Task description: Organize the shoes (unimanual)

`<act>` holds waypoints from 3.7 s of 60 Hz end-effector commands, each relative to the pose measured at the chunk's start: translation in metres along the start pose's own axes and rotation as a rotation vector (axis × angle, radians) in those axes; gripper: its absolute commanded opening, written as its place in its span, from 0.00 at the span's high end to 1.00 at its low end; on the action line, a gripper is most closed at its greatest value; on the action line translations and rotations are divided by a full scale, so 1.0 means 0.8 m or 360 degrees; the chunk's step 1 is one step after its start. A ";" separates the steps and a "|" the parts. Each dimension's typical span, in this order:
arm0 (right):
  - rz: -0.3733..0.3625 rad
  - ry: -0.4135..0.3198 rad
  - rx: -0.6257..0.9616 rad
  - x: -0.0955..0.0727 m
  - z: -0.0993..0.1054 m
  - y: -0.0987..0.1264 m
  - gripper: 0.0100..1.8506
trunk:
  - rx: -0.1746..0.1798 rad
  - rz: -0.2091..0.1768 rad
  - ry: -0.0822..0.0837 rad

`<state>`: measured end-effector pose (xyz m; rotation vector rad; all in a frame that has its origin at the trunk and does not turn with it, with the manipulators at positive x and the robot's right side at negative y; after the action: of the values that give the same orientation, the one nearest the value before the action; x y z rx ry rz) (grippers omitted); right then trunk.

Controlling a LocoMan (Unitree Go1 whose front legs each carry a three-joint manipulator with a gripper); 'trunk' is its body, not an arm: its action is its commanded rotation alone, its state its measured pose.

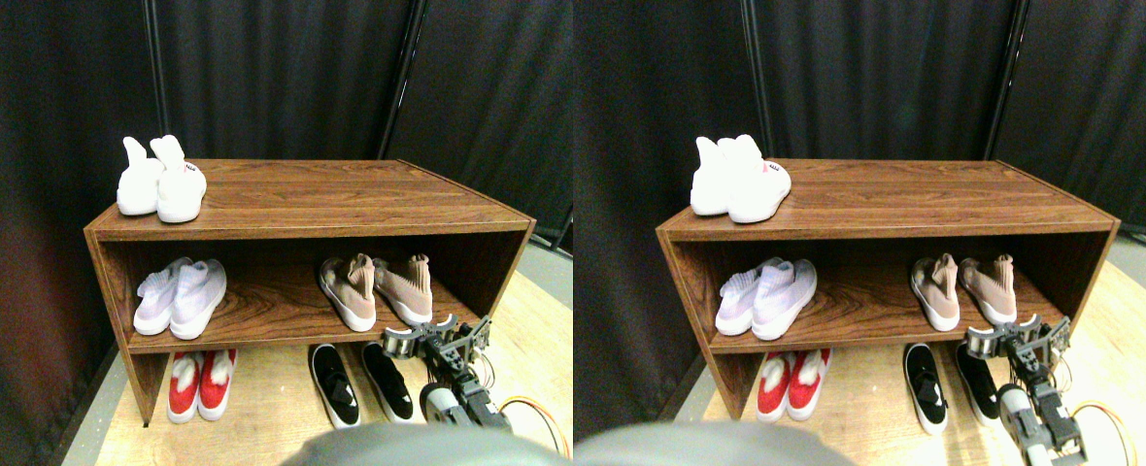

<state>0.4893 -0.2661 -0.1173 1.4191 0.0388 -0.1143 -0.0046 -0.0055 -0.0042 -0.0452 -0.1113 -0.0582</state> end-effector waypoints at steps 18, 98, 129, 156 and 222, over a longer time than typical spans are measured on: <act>0.0136 0.0030 -0.0144 -0.049 0.003 0.031 0.19 | -0.0031 0.0000 0.0035; 0.0332 -0.0302 -0.0372 -0.013 0.113 0.073 0.97 | -0.0034 -0.0017 0.0041; 0.0096 -0.0358 -0.0124 0.061 0.112 0.016 0.97 | -0.0078 0.0052 0.0044; 0.0009 -0.0233 -0.0128 0.055 0.064 0.015 0.97 | -0.0153 0.0143 0.0051; -0.0004 -0.0230 -0.0179 0.049 0.027 0.013 0.97 | -0.0155 0.0141 0.0062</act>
<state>0.5280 -0.2804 -0.1034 1.3151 -0.0919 -0.1743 -0.0057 -0.0030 -0.0045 -0.1437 -0.0945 0.0217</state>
